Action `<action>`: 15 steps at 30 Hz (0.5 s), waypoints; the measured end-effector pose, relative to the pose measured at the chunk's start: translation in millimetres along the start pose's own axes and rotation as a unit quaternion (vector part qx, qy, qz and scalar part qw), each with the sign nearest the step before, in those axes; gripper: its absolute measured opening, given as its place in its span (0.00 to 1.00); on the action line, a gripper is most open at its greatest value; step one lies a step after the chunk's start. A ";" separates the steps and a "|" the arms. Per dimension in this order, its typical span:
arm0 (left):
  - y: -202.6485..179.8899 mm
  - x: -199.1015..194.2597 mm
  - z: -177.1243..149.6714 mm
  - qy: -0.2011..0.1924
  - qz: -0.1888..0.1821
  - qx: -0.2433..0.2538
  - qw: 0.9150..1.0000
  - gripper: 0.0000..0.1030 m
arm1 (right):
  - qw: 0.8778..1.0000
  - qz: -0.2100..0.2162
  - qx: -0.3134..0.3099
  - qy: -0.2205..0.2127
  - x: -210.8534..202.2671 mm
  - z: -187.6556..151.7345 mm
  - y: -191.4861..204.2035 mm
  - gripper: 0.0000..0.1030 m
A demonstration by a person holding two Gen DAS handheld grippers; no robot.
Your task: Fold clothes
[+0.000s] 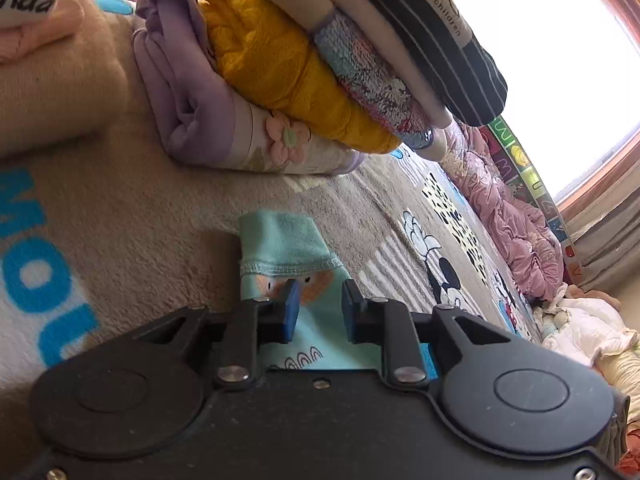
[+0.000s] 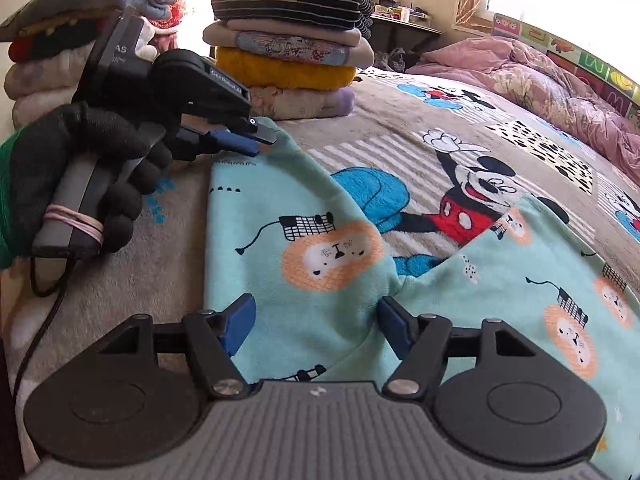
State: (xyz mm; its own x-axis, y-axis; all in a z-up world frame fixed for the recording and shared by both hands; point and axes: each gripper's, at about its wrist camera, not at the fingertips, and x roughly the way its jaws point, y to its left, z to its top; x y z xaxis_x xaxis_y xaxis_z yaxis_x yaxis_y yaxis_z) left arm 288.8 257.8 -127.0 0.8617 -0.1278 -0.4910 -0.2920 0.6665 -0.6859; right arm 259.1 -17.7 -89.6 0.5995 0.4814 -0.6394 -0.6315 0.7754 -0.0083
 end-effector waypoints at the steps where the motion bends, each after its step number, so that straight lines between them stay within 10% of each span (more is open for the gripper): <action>1: 2.2 -1.9 0.1 -0.002 -0.008 -0.010 1.000 0.26 | 0.999 0.000 0.033 -0.021 -5.9 1.9 -7.7 0.62; 15: -2.3 -4.0 -7.5 0.004 -0.030 -0.006 1.000 0.39 | 0.998 -0.043 0.023 -0.041 -21.4 -9.7 7.1 0.73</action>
State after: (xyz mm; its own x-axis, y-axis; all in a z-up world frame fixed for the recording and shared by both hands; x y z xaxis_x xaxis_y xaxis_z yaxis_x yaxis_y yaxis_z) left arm 282.9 251.3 -127.5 0.8744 -0.1744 -0.4527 -0.2436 0.6492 -0.7206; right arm 237.0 -26.4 -83.5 0.6903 0.4428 -0.5722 -0.5539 0.8323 -0.0241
